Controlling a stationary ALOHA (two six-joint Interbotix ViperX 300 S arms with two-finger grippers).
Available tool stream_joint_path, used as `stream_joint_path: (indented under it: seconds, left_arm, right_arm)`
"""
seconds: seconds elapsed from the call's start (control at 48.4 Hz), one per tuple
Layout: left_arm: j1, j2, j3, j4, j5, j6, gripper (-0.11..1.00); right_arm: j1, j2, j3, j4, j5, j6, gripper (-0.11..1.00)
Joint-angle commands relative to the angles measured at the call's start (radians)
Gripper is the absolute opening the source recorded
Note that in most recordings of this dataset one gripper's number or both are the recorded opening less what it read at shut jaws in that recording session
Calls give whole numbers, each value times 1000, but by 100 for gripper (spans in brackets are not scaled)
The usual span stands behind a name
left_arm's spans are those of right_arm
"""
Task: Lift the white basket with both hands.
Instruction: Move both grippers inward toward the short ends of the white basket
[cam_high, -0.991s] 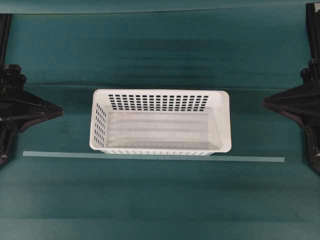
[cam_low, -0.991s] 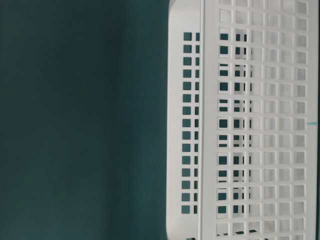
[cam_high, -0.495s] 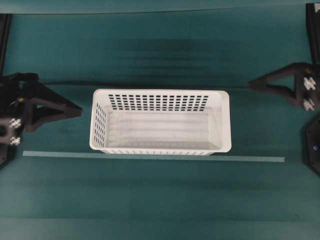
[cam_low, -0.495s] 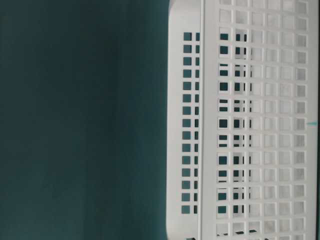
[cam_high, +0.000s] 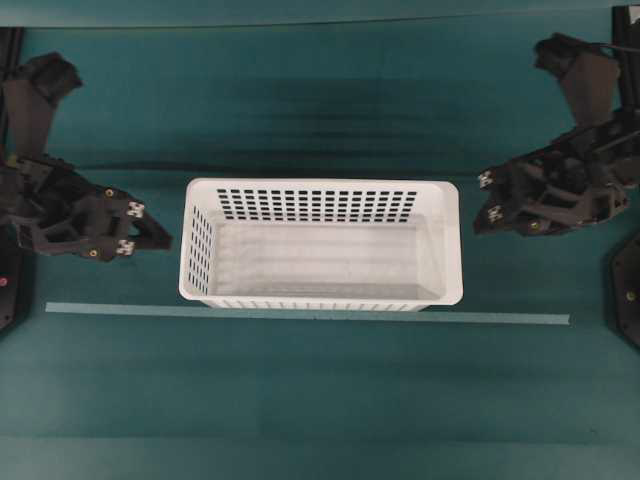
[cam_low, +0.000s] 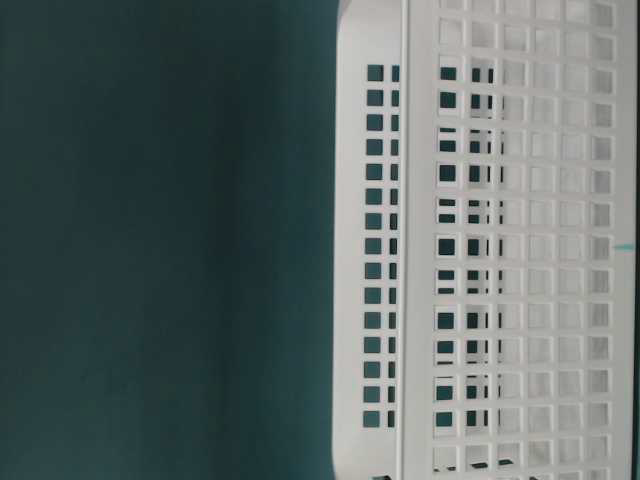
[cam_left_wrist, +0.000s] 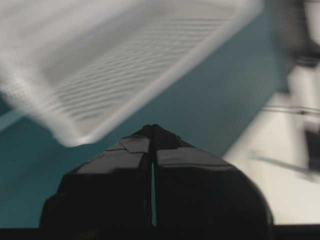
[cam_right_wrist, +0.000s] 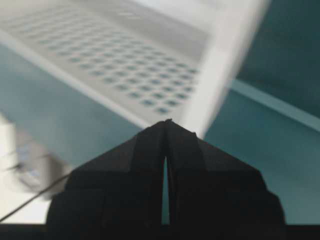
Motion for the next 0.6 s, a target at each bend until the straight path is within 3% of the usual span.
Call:
stream_joint_path:
  seconds: [0.0,0.083,0.206,0.578]
  left_arm:
    - [26,52,-44,8,129,-3,-3]
    - [41,84,-66,11,172,0,-3]
    - [44,121,-84,11,172,6,-3]
    - [40,115,-72,11,104,14,0]
  right_arm:
    - [9,63,-51,-57,72,34,0]
    - [14,98,-84,-103,144,60,0]
    - [21,137,-115,-129,212,63,0]
    - [44,173,-110,-129,178,64,0]
